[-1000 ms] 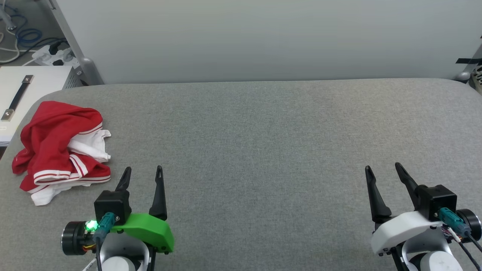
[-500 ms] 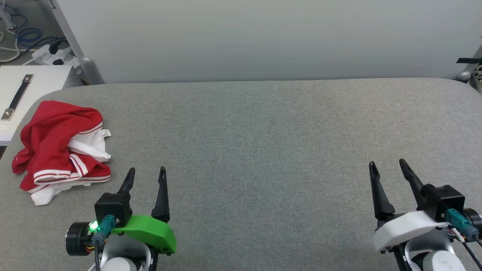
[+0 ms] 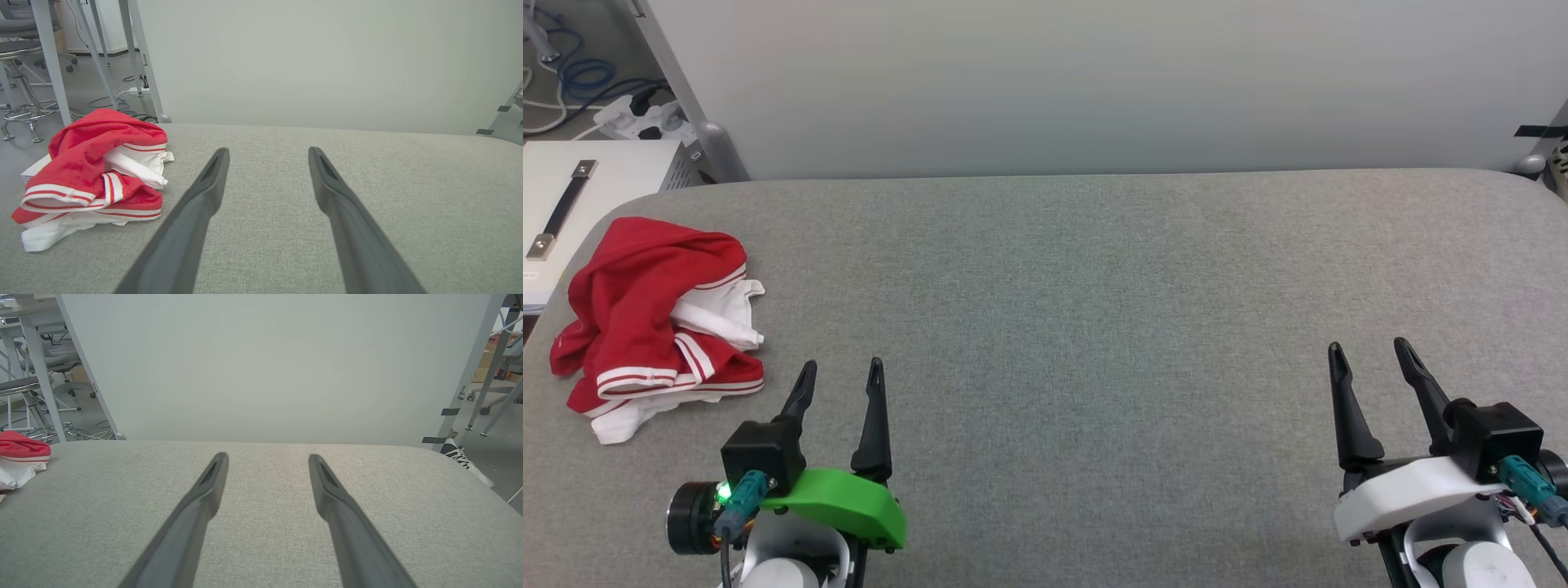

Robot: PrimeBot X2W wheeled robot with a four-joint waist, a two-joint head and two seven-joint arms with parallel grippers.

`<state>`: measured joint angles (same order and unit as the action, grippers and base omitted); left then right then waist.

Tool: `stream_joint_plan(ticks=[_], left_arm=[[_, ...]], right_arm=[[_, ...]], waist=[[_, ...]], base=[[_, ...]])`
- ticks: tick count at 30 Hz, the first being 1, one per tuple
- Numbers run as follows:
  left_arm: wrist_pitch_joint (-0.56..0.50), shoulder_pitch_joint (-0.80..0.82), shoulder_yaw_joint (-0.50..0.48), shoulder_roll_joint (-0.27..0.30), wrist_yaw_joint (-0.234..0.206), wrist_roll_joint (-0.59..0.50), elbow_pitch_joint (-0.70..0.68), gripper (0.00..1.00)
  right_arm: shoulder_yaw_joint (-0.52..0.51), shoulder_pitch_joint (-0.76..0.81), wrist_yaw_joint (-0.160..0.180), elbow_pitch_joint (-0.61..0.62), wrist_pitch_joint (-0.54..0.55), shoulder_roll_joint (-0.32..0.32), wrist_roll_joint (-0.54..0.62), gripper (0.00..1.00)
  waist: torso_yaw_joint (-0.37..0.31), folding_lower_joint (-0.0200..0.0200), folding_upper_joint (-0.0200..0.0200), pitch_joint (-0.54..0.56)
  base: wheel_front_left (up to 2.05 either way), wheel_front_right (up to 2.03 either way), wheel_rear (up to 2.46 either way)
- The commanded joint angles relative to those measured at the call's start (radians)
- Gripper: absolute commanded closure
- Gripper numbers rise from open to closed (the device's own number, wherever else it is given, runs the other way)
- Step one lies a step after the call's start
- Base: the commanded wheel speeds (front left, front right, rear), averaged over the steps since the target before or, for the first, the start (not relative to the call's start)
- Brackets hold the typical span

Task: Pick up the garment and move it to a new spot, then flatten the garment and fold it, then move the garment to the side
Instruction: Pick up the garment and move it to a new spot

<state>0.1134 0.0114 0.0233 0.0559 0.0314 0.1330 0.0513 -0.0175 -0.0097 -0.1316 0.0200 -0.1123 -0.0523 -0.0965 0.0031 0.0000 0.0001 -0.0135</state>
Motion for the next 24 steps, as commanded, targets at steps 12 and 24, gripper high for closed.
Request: stream_joint_plan(ticks=[12,24], left_arm=[[0.032,-0.007,0.005,-0.003,0.015,0.034,-0.010,0.00],[0.057,-0.008,0.029,-0.004,0.024,0.051,0.059,0.00]], right_arm=[[0.001,-0.012,0.001,0.011,-0.035,0.001,-0.030,0.00],[0.006,-0.012,0.001,-0.026,-0.059,0.001,-0.028,0.00]], waist=[[0.003,0.0000,-0.0001,-0.004],[0.006,0.0000,-0.0001,-0.004]], base=[[0.00,0.00,0.00],[0.00,0.00,0.00]])
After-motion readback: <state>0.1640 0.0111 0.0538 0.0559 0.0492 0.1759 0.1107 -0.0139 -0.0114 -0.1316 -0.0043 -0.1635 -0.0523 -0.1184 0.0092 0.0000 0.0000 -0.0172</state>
